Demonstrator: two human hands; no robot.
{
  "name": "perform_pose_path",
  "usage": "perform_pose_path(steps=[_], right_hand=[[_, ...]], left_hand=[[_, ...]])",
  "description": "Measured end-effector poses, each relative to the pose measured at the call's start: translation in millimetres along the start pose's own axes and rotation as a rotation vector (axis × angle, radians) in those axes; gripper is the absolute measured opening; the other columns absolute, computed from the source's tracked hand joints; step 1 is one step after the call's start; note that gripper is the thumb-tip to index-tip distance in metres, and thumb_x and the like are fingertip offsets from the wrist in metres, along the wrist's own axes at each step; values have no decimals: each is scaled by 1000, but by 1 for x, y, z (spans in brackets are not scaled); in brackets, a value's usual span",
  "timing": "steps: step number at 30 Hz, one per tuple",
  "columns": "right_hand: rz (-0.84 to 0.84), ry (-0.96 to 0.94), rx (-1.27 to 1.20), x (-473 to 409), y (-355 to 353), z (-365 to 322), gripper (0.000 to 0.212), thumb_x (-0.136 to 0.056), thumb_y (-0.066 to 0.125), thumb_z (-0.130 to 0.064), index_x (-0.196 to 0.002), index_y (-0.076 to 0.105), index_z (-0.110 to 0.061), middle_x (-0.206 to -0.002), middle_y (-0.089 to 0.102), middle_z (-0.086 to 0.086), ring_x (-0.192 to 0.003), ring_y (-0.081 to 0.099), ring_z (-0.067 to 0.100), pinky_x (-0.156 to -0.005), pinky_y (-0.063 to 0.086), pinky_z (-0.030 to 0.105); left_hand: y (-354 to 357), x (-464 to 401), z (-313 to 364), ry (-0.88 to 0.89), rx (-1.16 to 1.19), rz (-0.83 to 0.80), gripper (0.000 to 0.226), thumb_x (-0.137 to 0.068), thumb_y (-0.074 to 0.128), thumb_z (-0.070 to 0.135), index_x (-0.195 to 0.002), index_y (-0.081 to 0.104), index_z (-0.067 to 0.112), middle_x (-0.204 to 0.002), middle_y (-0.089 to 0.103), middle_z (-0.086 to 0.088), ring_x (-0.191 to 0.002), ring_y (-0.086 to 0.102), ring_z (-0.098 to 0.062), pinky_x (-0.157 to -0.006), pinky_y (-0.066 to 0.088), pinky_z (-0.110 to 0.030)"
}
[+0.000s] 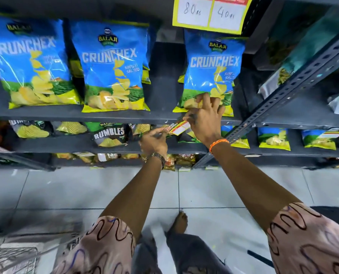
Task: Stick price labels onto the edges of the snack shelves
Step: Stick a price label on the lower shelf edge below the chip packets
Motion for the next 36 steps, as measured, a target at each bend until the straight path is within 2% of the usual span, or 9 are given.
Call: perform_pose_path(steps=[2, 5, 11, 16, 19, 28, 32, 36], right_hand=[[35, 20, -32, 2, 1, 3, 4, -84, 77, -29, -87, 78, -27, -124, 47, 8, -111, 32, 31, -88, 30, 51], [80, 34, -30, 8, 4, 4, 5, -82, 79, -29, -84, 77, -26, -121, 47, 9, -108, 30, 29, -87, 32, 52], [112, 95, -62, 24, 18, 11, 7, -81, 79, -35, -82, 76, -28, -119, 46, 7, -104, 32, 29, -82, 29, 48], [106, 246, -134, 27, 29, 30, 9, -79, 80, -31, -86, 75, -31, -118, 45, 6, -107, 40, 37, -84, 33, 50], [131, 312, -169, 20, 30, 31, 9, -78, 81, -35, -83, 75, -31, -116, 45, 4, -108, 41, 36, -86, 33, 49], [147, 345, -154, 28, 39, 21, 12, -77, 80, -39, -86, 77, -31, -114, 48, 5, -107, 43, 36, -85, 31, 48], [133, 339, -135, 28, 35, 16, 12, -77, 78, -39, -85, 77, -30, -114, 49, 5, -108, 43, 36, -87, 30, 47], [130, 448, -167, 30, 28, 29, 17, -77, 81, -36, -90, 74, -28, -120, 50, 7, -113, 43, 37, -91, 33, 51]], left_hand=[[-3, 4, 7, 70, -177, 43, 9, -78, 82, 47, -85, 80, 41, -104, 74, 17, -107, 63, -19, -84, 55, -36], [-8, 8, 16, 192, -400, 116, 10, -78, 82, 44, -86, 79, 39, -117, 65, 10, -119, 50, -26, -88, 45, -40], [-22, 14, 28, 324, -513, 161, 9, -82, 76, 46, -88, 78, 39, -116, 58, 8, -119, 48, -27, -92, 40, -43], [-23, 18, 62, 604, -696, 259, 16, -81, 72, 54, -86, 76, 39, -114, 54, 10, -115, 48, -25, -89, 39, -42], [-26, 9, 85, 714, -761, 297, 22, -78, 72, 60, -85, 76, 39, -112, 54, 10, -113, 44, -23, -86, 38, -40], [-38, 1, 87, 815, -836, 295, 27, -73, 71, 66, -84, 77, 42, -110, 54, 14, -108, 43, -20, -84, 32, -37], [-40, -2, 92, 817, -871, 282, 31, -72, 69, 69, -87, 77, 43, -112, 58, 16, -110, 48, -22, -84, 31, -38], [-41, -9, 103, 840, -888, 259, 34, -70, 72, 67, -94, 77, 43, -118, 58, 17, -114, 44, -24, -86, 32, -39]])
Point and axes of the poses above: each hand's wrist, its own x-axis away from the middle knuckle, its own y-axis out of the palm, z = x × y, the point moved 6 cm from there along -x, towards the middle knuckle
